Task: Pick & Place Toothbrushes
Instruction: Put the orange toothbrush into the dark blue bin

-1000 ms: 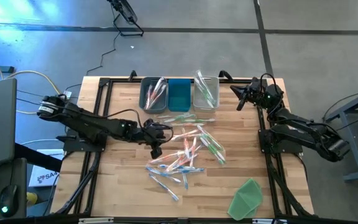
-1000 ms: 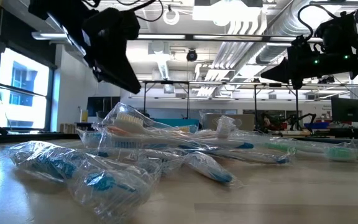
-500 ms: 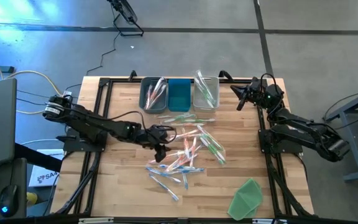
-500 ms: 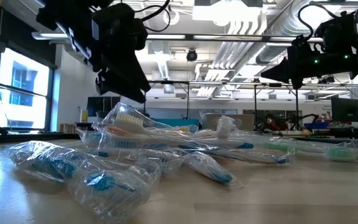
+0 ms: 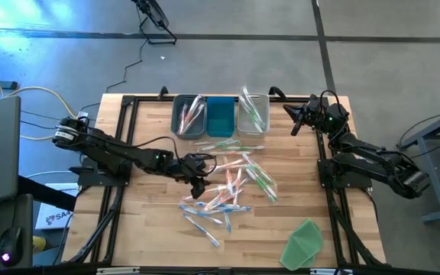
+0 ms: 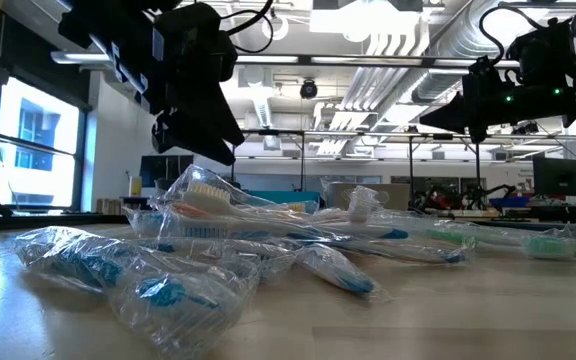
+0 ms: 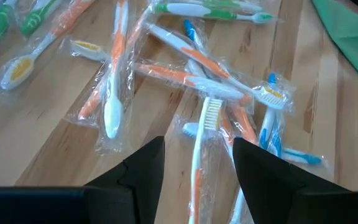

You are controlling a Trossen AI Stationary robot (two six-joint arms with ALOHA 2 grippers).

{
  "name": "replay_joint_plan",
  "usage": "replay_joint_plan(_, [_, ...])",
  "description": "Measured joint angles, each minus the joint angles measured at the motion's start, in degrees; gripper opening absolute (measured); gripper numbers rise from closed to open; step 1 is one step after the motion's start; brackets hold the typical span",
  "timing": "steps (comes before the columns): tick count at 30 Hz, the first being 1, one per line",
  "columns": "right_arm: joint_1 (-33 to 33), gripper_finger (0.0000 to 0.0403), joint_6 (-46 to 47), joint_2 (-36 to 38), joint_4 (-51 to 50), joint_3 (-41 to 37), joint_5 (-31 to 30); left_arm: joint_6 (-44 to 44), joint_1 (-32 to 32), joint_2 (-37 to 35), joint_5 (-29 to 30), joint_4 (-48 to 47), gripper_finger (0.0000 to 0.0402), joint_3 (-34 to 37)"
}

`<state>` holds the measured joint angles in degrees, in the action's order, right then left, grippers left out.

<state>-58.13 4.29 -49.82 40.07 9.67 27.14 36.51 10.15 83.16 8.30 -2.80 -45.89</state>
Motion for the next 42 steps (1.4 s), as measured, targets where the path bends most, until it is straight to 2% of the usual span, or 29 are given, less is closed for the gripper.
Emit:
replay_joint_plan(6, [0.0,0.0002,0.0,0.0,0.0,0.0,0.0,-0.3,0.0,2.1,2.3,-0.3,0.0187,0.0])
replay_joint_plan(14, [0.0,0.0002,0.0,0.0,0.0,0.0,0.0,0.0,0.0,7.4,-2.2,0.5,0.0187,0.0])
replay_joint_plan(16, [0.0,0.0002,0.0,0.0,0.0,0.0,0.0,0.0,0.0,8.1,-3.7,3.1,0.0187,0.0])
replay_joint_plan(30, [0.0,0.0002,0.0,0.0,0.0,0.0,-0.2,0.0,0.1,8.1,-4.9,4.4,0.0187,0.0])
replay_joint_plan(42, [0.0,0.0002,0.0,0.0,0.0,0.0,-0.2,3.0,2.9,10.2,-3.5,3.4,0.0187,0.1])
